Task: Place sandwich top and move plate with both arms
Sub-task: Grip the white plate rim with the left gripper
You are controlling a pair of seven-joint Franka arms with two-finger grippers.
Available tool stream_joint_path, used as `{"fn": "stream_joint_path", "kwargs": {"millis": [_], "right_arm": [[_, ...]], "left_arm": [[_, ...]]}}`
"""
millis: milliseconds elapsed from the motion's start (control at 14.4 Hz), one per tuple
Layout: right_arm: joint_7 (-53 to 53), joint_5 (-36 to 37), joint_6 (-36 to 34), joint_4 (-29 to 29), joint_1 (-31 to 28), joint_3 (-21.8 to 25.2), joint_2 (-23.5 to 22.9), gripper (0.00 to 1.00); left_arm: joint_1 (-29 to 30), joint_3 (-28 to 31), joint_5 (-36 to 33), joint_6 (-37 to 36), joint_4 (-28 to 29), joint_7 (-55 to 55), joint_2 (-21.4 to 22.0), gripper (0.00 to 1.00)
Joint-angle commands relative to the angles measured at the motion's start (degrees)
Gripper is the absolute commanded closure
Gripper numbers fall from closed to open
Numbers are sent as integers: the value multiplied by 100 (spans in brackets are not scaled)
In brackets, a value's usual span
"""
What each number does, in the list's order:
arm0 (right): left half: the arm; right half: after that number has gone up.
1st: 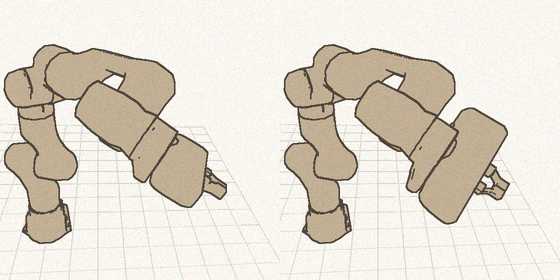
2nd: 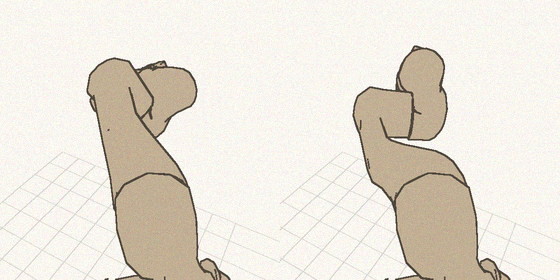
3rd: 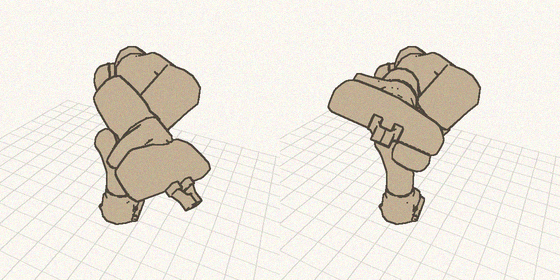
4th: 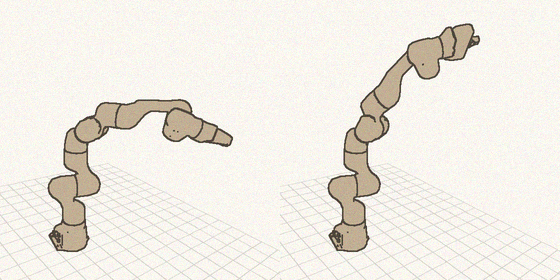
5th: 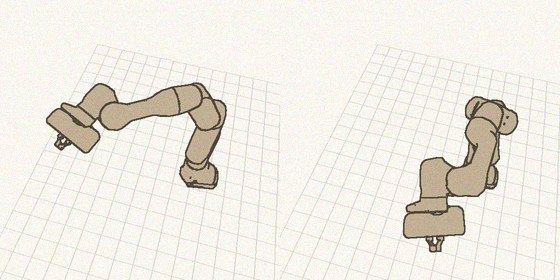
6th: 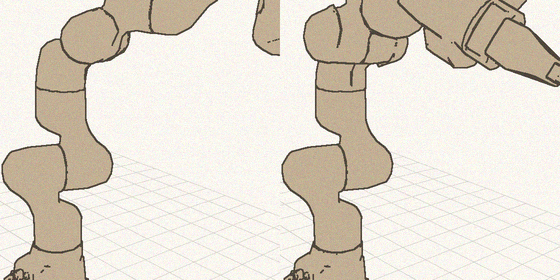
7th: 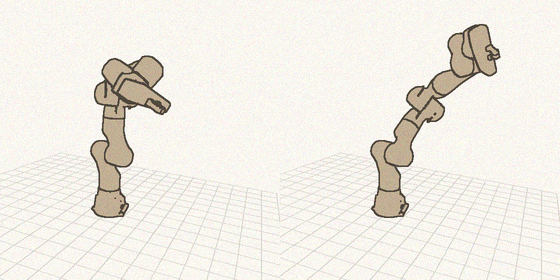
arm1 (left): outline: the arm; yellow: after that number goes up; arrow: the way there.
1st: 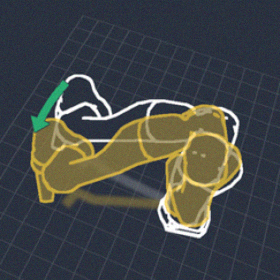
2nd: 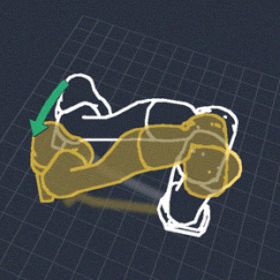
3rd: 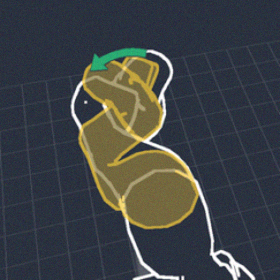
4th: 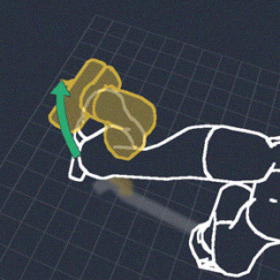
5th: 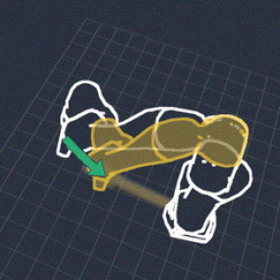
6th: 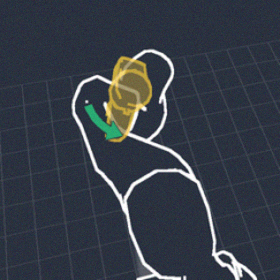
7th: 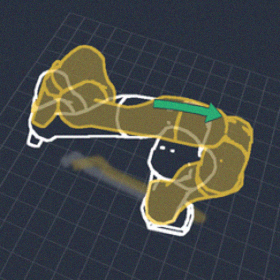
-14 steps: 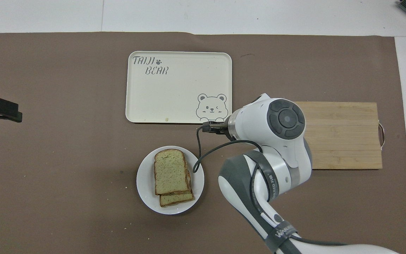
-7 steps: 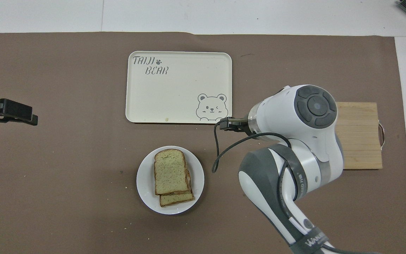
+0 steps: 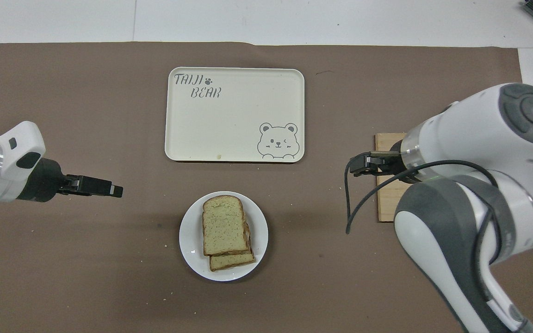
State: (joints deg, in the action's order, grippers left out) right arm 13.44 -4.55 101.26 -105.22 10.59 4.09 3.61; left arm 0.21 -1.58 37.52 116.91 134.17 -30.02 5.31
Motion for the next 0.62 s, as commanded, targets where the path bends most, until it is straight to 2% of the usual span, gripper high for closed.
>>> {"fn": "stream_joint_path", "kwargs": {"millis": [0, 139, 347, 555], "right_arm": [[-359, 130, -333, 28, -311, -58, 114, 0], [-517, 173, -431, 28, -539, -58, 210, 0], [-659, 314, -431, 158, -742, -49, 290, 0], [-659, 332, -422, 536, -909, -58, 255, 0]], "left_arm": [[-249, 0, 456, 516, 539, -293, 41, 0], [-468, 9, 1000, 744, 820, -600, 6, 0], [-775, 0, 1362, 903, 1022, -707, -12, 3], [-1162, 9, 1670, 1211, 1216, -724, -12, 26]]}}
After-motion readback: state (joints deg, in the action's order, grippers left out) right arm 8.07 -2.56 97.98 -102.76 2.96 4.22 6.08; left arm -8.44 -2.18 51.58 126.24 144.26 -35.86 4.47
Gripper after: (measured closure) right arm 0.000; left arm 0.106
